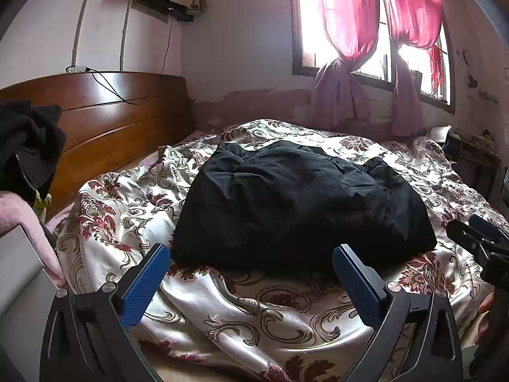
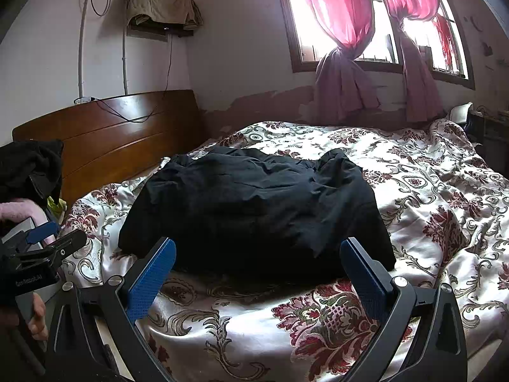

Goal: Fold large clothes

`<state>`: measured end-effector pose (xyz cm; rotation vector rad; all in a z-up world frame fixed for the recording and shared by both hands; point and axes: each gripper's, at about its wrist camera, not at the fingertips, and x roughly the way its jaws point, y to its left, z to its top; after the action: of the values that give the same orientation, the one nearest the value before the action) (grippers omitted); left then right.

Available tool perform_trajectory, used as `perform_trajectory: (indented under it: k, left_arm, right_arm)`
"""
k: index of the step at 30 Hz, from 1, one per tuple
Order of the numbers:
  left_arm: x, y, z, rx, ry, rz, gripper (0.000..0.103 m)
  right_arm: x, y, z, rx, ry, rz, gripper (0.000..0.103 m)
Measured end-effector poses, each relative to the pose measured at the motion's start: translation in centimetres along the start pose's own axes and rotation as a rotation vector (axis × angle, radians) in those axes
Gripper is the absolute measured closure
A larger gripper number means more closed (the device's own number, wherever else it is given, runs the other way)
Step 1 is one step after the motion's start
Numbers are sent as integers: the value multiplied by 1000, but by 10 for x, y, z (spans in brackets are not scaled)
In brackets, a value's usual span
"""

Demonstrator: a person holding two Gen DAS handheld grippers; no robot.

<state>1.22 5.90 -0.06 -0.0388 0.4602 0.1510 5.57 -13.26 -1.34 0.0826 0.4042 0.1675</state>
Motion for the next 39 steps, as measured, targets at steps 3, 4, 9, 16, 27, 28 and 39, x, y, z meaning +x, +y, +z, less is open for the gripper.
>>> perform_trajectory:
  k: [3, 4, 9, 16, 27, 28, 39]
  left_arm:
    - [0, 1, 0, 1, 1, 0, 0]
    - [-1, 1, -1, 0, 0, 0, 0]
    - [0, 0, 0, 0, 1, 0, 0]
    - [0, 1, 0, -5, 8, -5, 0]
    - [4, 1, -4, -1, 28, 41, 0]
    - [4, 2, -5, -5, 31, 44, 0]
    - [10, 5, -3, -16, 54, 35, 0]
  right_arm:
    - [0, 0, 1, 0, 0, 0, 1]
    - [0, 0, 1, 0, 0, 0, 1]
    - [0, 0, 1, 0, 0, -1, 1]
    - [1, 0, 1, 1, 0, -1, 1]
    - [0, 0, -2, 3, 2, -1, 1]
    - [-1, 0, -3, 3, 2, -2, 1]
    - [2, -1, -5, 9, 14, 0, 1]
